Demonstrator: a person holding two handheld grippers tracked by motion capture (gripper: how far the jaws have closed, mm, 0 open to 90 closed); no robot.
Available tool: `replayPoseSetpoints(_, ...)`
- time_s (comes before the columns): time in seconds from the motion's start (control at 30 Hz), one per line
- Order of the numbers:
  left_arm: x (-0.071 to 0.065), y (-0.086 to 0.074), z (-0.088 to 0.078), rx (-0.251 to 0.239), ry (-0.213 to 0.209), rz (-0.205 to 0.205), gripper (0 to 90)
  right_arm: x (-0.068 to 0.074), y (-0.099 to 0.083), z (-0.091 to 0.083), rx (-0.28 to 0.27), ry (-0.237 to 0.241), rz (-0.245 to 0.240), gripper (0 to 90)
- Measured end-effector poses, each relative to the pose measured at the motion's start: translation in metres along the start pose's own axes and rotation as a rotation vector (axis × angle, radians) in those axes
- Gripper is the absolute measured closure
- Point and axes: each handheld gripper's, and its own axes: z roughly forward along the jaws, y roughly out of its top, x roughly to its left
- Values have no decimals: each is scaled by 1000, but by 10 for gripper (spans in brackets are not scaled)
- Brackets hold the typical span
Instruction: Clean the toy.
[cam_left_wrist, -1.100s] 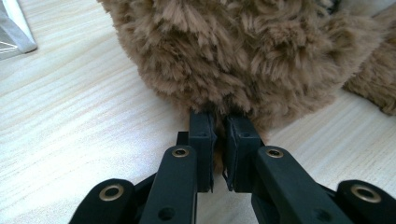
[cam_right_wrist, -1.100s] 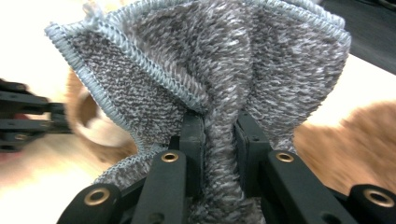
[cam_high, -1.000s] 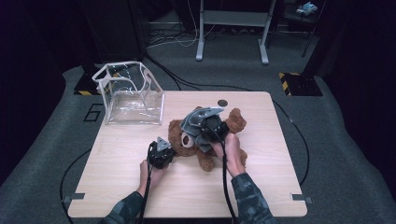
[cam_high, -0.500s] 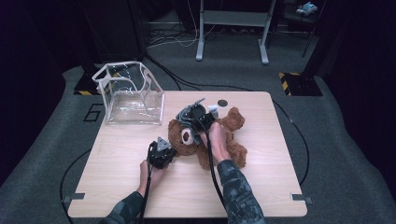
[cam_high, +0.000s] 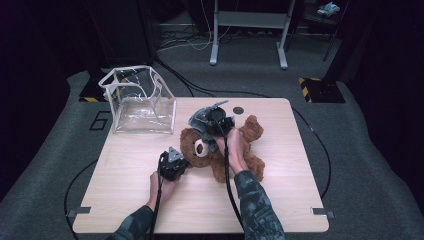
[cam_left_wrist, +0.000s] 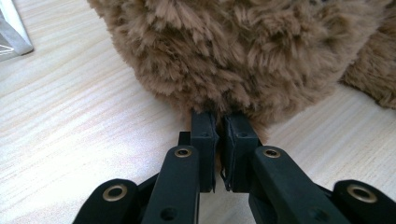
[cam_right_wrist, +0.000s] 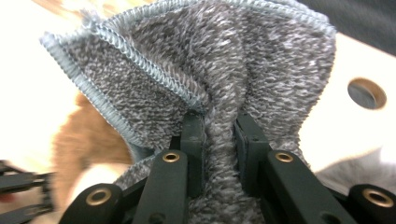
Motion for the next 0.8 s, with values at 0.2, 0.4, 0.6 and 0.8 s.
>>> replayPoseSetpoints(0.2, -1, 0, 0, -1, -3, -2, 842, 27, 7, -5, -48, 115, -25, 767)
replayPoseSetpoints(0.4, 0, 0, 0, -2, 6, 3, 843, 32, 4, 15, -3, 68, -59, 772)
replayPoseSetpoints(0.6, 1, 0, -1, 2, 3, 8, 844, 14, -2, 17, 74, -29, -43, 775)
replayPoseSetpoints(0.8, 0, 0, 0, -5, -2, 3, 843, -5, -9, 18, 69, -83, -66, 775)
